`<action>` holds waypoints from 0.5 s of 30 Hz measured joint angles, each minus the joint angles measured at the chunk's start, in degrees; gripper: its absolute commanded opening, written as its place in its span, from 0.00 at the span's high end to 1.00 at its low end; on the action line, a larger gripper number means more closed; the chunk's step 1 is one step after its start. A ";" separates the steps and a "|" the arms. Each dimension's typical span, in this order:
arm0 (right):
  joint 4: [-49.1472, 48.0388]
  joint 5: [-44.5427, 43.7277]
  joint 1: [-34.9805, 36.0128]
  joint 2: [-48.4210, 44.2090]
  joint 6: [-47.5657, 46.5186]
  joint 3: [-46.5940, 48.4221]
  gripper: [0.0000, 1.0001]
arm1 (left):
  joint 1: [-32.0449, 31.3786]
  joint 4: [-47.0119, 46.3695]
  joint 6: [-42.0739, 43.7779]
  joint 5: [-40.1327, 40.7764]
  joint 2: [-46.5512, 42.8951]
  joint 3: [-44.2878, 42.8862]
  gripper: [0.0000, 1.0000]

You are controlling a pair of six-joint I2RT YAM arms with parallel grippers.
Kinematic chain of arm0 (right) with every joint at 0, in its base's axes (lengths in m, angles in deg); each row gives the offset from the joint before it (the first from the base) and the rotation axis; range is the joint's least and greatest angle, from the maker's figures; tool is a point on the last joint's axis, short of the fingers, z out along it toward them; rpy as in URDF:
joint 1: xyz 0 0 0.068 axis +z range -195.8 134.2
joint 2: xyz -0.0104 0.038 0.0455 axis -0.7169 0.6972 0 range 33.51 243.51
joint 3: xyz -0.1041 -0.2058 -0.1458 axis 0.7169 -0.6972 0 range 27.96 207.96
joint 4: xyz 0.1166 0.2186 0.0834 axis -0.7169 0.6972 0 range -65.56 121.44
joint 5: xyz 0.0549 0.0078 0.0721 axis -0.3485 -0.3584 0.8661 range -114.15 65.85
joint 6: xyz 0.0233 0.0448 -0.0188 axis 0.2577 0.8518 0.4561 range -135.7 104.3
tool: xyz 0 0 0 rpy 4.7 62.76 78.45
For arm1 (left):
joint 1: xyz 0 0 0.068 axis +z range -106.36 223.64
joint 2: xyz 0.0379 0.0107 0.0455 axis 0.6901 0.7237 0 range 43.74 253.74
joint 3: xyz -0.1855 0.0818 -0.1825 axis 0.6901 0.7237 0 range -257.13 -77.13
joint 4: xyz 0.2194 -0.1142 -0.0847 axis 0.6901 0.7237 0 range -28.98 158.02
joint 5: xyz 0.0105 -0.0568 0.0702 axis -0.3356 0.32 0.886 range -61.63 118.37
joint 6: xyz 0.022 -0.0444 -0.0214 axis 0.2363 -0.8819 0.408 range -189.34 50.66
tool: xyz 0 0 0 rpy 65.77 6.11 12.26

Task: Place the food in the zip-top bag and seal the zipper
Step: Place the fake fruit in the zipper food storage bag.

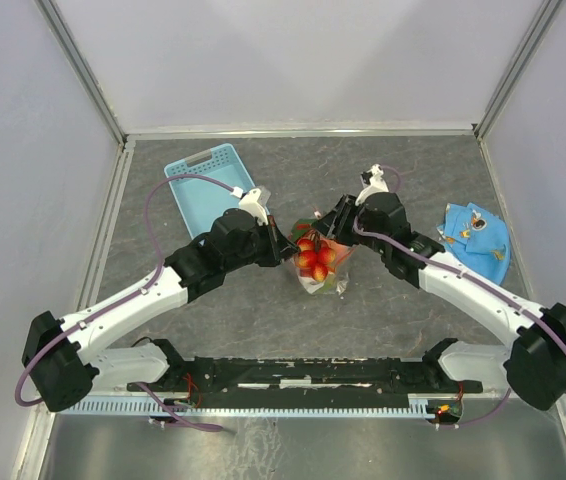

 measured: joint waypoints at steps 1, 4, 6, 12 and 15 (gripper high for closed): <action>-0.52 0.26 -0.07 0.63 0.46 -0.26 0.60 | 0.00 0.02 0.00 0.02 0.00 0.00 0.97; -1.79 1.44 -0.13 2.45 1.38 -0.57 0.65 | 0.00 0.02 0.00 0.07 0.00 0.00 0.97; -2.40 2.32 -0.15 2.93 1.81 -0.61 0.71 | 0.00 0.07 0.02 0.13 0.00 0.00 0.97; -3.48 4.48 -0.26 2.91 2.36 -0.61 0.91 | 0.00 0.17 0.04 1.05 0.00 0.00 0.97; -3.34 5.42 -0.37 2.34 1.88 -0.61 0.97 | 0.00 0.31 0.04 1.55 0.00 0.00 0.97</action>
